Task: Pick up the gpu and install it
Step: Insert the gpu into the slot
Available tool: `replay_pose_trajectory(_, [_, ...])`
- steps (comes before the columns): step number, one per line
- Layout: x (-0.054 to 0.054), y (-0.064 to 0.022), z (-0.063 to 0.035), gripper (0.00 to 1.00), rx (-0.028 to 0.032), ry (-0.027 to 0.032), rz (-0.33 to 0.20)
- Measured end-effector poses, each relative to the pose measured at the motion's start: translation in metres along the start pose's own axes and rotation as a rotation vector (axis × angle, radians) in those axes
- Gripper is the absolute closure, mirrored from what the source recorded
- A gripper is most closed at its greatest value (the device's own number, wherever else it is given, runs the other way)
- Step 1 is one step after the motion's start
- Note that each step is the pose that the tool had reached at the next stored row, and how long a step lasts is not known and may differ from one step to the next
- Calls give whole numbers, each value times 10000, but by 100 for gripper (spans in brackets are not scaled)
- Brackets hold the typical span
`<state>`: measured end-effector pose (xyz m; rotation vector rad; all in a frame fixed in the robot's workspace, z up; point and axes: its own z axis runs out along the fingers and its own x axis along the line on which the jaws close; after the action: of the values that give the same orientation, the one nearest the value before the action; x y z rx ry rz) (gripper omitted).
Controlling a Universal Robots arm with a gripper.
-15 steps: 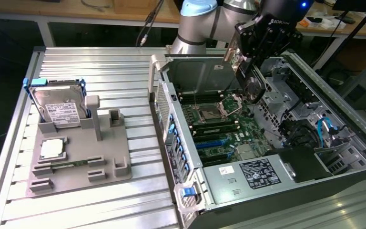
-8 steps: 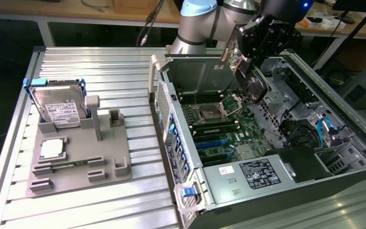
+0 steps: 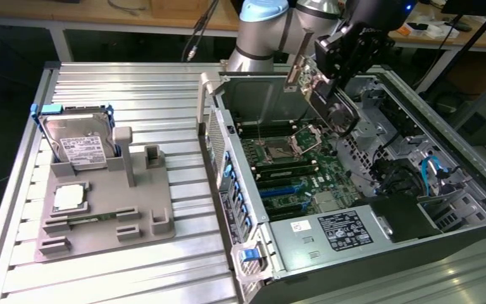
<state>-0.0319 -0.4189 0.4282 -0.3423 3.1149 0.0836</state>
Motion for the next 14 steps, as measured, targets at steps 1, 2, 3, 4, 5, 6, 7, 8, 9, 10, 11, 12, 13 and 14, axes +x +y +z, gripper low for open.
replay_pose_trajectory(1, [0,0,2,73,-2,10,-187])
replay_pose_trajectory(2, [0,0,3,73,-4,19,-350])
replay_pose_trajectory(3, [0,0,4,73,-5,28,-512])
replay_pose_trajectory(4, [0,-1,6,73,-8,37,-688])
replay_pose_trajectory(5, [0,-1,8,73,-11,45,-846])
replay_pose_trajectory(6, [0,-1,11,73,-16,67,-1277])
replay_pose_trajectory(7, [0,-1,15,73,-20,83,-1593])
replay_pose_trajectory(8, [0,-1,18,73,-22,96,-1849])
replay_pose_trajectory(9, [0,-1,20,73,-24,104,-2025])
replay_pose_trajectory(10, [0,-1,23,73,-27,115,-2274])
replay_pose_trajectory(11, [0,-2,25,73,-29,123,-2453])
replay_pose_trajectory(12, [0,-2,27,73,-31,134,-2673])
replay_pose_trajectory(13, [1,-2,30,73,-34,142,-2834])
replay_pose_trajectory(14, [1,-2,33,73,-36,151,-3020])
